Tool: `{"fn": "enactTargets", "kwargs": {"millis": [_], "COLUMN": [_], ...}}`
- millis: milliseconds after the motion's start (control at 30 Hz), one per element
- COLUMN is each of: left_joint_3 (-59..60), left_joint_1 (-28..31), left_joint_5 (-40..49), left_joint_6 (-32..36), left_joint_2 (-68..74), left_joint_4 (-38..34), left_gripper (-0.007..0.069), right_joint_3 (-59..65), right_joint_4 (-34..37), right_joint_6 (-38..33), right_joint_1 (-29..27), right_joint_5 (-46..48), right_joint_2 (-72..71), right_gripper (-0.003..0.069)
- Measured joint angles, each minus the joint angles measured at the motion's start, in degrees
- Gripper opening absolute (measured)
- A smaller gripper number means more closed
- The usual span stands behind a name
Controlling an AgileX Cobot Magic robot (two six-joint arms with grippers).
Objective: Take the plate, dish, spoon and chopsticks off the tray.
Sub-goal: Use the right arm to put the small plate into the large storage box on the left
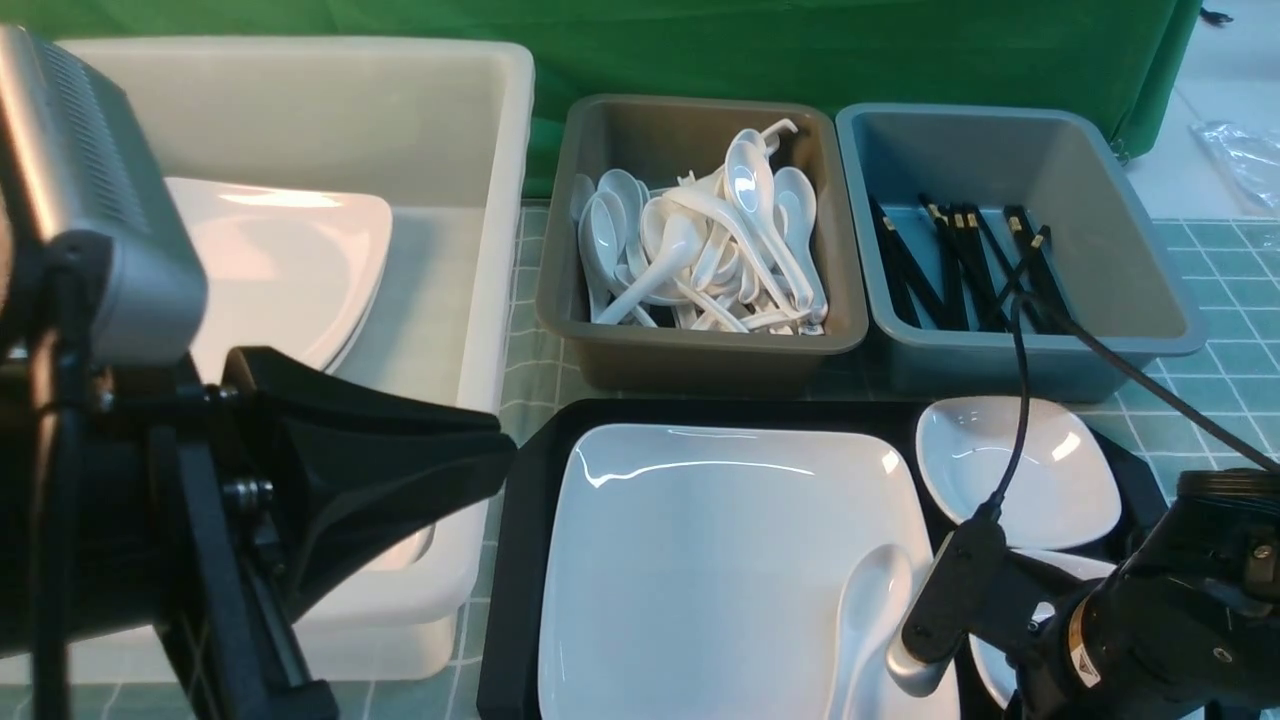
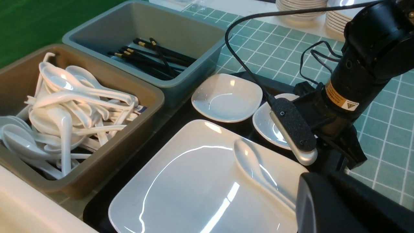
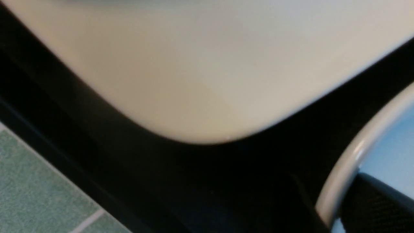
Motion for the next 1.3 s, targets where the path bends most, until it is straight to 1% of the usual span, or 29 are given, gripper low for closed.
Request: {"fn": "enactTargets", "kwargs": {"millis": [67, 133, 200, 233, 267, 300, 333, 367, 433, 467, 500, 533, 567, 633, 733, 800, 867, 900, 1000, 1167, 1300], "left_joint_3": [0.00, 0.00, 0.00, 0.00, 0.00, 0.00, 0.00, 0.00, 0.00, 0.00, 0.00, 0.00, 0.00, 0.00, 0.00, -0.05, -0.05, -0.05, -0.05, -0.05, -0.05], "left_joint_1": [0.00, 0.00, 0.00, 0.00, 0.00, 0.00, 0.00, 0.00, 0.00, 0.00, 0.00, 0.00, 0.00, 0.00, 0.00, 0.00, 0.00, 0.00, 0.00, 0.00, 0.00], "left_joint_5": [0.00, 0.00, 0.00, 0.00, 0.07, 0.14, 0.14, 0.20, 1.14, 1.29, 2.47, 2.98, 5.50, 9.65, 13.33, 15.40, 17.09, 18.86, 22.57, 27.18, 27.73], "left_joint_6": [0.00, 0.00, 0.00, -0.09, -0.18, -0.90, -1.31, -1.94, -8.31, -8.31, -12.24, -14.39, -20.58, -29.50, -37.24, -40.45, -42.40, -43.70, -44.96, -45.20, -45.20], "left_joint_2": [-0.63, -0.97, -1.39, -1.69, -1.81, -2.26, -2.37, -2.74, -5.17, -5.42, -6.71, -7.88, -10.24, -15.08, -20.66, -24.41, -27.03, -29.28, -32.47, -34.04, -34.04], "left_joint_4": [0.00, 0.00, 0.00, 0.00, 0.16, 0.86, 1.16, 1.79, 8.14, 8.14, 12.14, 15.08, 20.37, 28.42, 34.42, 36.56, 38.19, 39.40, 41.06, 41.66, 41.66], "left_gripper": [0.0017, 0.0017, 0.0017, 0.0017, 0.0017, 0.0017, 0.0017, 0.0017, 0.0017, 0.0017, 0.0017, 0.0017, 0.0017, 0.0017, 0.0017, 0.0017, 0.0017, 0.0017, 0.0017, 0.0017, 0.0017], "right_joint_3": [-1.34, -3.61, -6.54, -9.57, -10.10, -14.70, -15.32, -17.96, -27.04, -28.47, -31.98, -34.06, -38.96, -48.36, -57.03, -63.04, -67.99, -71.87, -78.24, -85.34, -86.87], "right_joint_4": [2.02, 3.50, 4.69, 5.61, 5.78, 5.93, 5.93, 5.88, 5.82, 5.75, 5.75, 5.75, 5.86, 6.08, 6.08, 6.08, 6.20, 6.35, 6.47, 6.76, 7.09], "right_joint_6": [0.05, 0.97, 3.36, 5.64, 6.24, 8.20, 8.20, 9.17, 8.89, 8.69, 7.63, 6.96, 4.85, -0.68, -6.85, -10.69, -13.97, -16.52, -19.98, -21.75, -22.24], "right_joint_1": [0.46, 1.59, 3.34, 5.02, 5.53, 7.52, 7.52, 8.86, 12.92, 14.12, 16.24, 17.08, 20.27, 23.95, 26.51, 27.62, 28.35, 28.71, 28.86, 28.86, 28.86], "right_joint_5": [3.05, 8.10, 13.50, 17.64, 18.15, 21.87, 22.29, 23.67, 25.00, 24.75, 23.58, 22.58, 19.96, 16.55, 15.60, 15.38, 15.27, 15.41, 16.11, 16.90, 16.96], "right_joint_2": [-2.16, -4.71, -8.03, -10.92, -11.26, -13.60, -13.85, -14.61, -15.24, -15.07, -14.35, -13.70, -11.55, -5.49, 1.78, 7.10, 12.43, 17.55, 25.65, 36.42, 39.53], "right_gripper": [0.0197, 0.0121, 0.0067, 0.0060, 0.0060, 0.0059, 0.0059, 0.0059, 0.0059, 0.0059, 0.0059, 0.0059, 0.0059, 0.0059, 0.0059, 0.0059, 0.0059, 0.0059, 0.0059, 0.0059, 0.0059]}}
